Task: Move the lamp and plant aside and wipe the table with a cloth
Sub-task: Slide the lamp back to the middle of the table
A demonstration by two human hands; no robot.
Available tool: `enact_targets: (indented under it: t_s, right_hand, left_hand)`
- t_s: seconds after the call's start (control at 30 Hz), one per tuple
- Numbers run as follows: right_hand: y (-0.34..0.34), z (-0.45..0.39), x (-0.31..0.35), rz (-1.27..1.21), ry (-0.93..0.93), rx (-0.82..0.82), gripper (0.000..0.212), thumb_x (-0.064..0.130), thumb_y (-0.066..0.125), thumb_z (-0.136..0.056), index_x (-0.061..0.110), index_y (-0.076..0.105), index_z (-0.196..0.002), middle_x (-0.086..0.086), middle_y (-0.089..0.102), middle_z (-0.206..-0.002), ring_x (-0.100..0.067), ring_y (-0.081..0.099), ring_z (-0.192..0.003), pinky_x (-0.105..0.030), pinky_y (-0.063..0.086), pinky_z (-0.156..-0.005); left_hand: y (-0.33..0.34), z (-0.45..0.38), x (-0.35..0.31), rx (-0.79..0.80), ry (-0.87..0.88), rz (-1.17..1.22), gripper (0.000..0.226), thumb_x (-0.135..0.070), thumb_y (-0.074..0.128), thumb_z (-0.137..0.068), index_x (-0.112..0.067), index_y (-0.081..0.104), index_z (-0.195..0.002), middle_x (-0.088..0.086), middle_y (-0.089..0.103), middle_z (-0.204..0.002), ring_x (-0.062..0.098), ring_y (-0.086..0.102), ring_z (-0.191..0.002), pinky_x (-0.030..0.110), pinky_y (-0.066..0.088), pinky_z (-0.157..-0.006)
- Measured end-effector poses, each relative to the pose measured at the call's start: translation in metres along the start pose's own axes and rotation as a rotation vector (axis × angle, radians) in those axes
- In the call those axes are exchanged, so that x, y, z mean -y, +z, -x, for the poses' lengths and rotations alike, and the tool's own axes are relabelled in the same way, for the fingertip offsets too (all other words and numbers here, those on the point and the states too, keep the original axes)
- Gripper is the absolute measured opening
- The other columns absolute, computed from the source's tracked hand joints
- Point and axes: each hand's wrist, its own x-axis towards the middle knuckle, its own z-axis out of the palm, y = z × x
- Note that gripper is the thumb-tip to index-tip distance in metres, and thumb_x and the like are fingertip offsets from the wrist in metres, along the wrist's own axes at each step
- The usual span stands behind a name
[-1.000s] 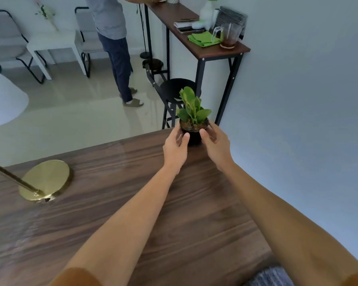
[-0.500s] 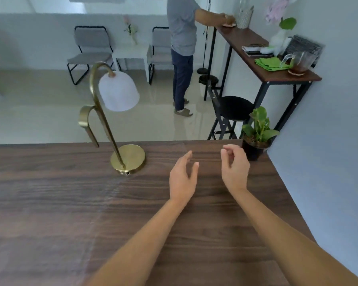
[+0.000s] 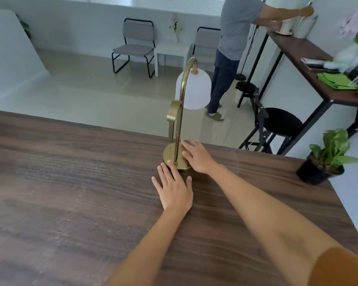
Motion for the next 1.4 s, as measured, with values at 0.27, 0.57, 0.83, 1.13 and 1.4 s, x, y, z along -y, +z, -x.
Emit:
enact_targets:
  t_s: [0.27, 0.57, 0.83, 1.13, 1.4]
  right_hand:
    - [0.000, 0.027, -0.020, 0.200, 0.009, -0.077, 0.051, 0.041, 0.028, -0.104, 0.023, 0.028, -0.152, -0.002, 0.027, -0.160, -0.027, 0.014, -0.149, -0.049, 0.017, -0.120]
    - [0.004, 0.109, -0.054, 0.144, -0.024, -0.274, 0.043, 0.029, 0.038, -0.104, 0.014, 0.045, -0.144, -0.005, 0.036, -0.155, -0.025, 0.017, -0.149, -0.044, 0.016, -0.118]
    - [-0.007, 0.133, -0.067, -0.063, 0.005, -0.494, 0.033, 0.020, 0.058, -0.095, 0.011, 0.063, -0.126, -0.009, 0.064, -0.118, -0.024, 0.051, -0.114, -0.048, 0.045, -0.099]
    - [-0.007, 0.127, -0.091, 0.027, 0.180, -0.277, 0.057, 0.047, 0.038, -0.100, 0.019, 0.034, -0.150, 0.002, 0.037, -0.156, -0.022, 0.015, -0.149, -0.048, 0.017, -0.118]
    - [-0.028, 0.157, -0.125, 0.035, 0.361, -0.389, 0.060, 0.049, 0.043, -0.098, 0.017, 0.038, -0.148, -0.003, 0.042, -0.152, -0.025, 0.019, -0.148, -0.046, 0.014, -0.118]
  left_hand:
    - [-0.006, -0.015, 0.004, 0.082, 0.031, -0.006, 0.084, -0.064, 0.010, -0.093, -0.006, -0.011, -0.151, 0.011, 0.000, -0.163, 0.025, -0.006, -0.150, 0.054, -0.003, -0.118]
    - [-0.014, -0.042, 0.016, 0.229, 0.296, -0.103, 0.078, -0.067, 0.010, -0.090, -0.024, -0.006, -0.153, -0.005, 0.000, -0.163, 0.023, -0.010, -0.149, 0.057, -0.005, -0.116]
    - [-0.004, -0.011, -0.010, 0.211, 0.358, -0.051, 0.082, -0.067, 0.010, -0.090, -0.017, -0.004, -0.153, -0.003, 0.009, -0.163, 0.021, -0.005, -0.150, 0.051, -0.002, -0.120]
    - [0.005, -0.019, -0.033, 0.289, 0.412, -0.032, 0.088, -0.068, 0.022, -0.090, -0.014, -0.009, -0.153, 0.005, -0.001, -0.163, 0.020, -0.005, -0.150, 0.052, -0.002, -0.119]
    - [0.023, -0.033, -0.091, 0.433, 0.584, -0.057, 0.088, -0.067, 0.025, -0.090, -0.018, -0.011, -0.152, 0.004, -0.005, -0.163, 0.020, -0.008, -0.149, 0.053, -0.004, -0.118]
